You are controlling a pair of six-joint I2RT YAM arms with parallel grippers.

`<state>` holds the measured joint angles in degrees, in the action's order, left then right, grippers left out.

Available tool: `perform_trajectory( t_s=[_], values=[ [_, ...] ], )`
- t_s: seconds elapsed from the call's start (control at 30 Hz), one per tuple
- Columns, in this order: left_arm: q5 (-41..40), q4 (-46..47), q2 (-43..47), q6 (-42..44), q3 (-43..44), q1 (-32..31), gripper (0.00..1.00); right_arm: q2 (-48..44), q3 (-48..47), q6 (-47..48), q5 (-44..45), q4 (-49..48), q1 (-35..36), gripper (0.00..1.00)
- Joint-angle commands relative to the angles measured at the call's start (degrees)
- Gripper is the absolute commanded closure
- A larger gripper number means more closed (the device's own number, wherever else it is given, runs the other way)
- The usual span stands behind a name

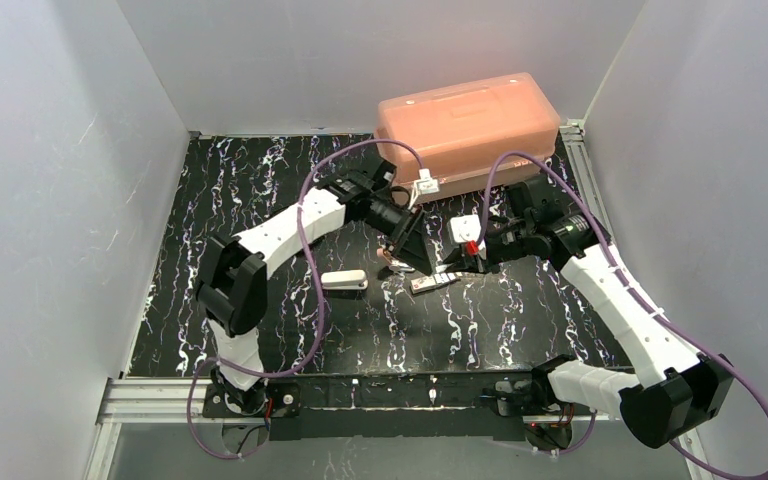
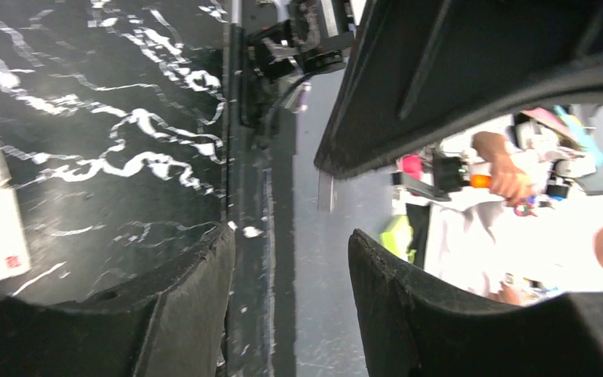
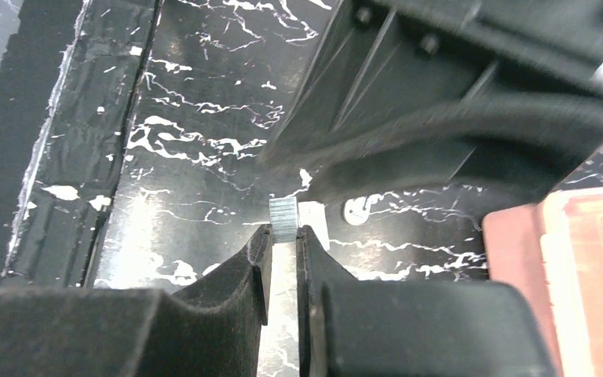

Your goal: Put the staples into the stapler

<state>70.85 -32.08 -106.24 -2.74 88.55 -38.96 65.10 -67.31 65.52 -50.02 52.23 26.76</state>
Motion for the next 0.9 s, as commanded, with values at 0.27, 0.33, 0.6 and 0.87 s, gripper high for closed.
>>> perform_trajectory(
  t_s=[0.27, 0.33, 0.6, 0.87],
  values=[
    [-26.8, 10.6, 17.2, 7.4, -11.3, 13.6, 0.36, 2.6, 9.0, -24.9, 9.1, -19.4, 2.7, 0.82],
    [-31.3, 12.4, 19.0, 7.4, -13.1, 15.3, 0.32, 4.2, 9.7, -29.4, 11.8, -23.3, 3.6, 0.82],
    [-44.5, 17.6, 26.3, 7.5, -19.4, 20.7, 0.14, 13.1, 10.2, -37.1, 23.6, -34.2, 9.2, 0.83],
    [-46.5, 17.9, 27.7, 10.6, -22.0, 23.6, 0.08, 23.3, 6.3, -37.6, 28.8, -38.4, 11.0, 0.83]
  ],
)
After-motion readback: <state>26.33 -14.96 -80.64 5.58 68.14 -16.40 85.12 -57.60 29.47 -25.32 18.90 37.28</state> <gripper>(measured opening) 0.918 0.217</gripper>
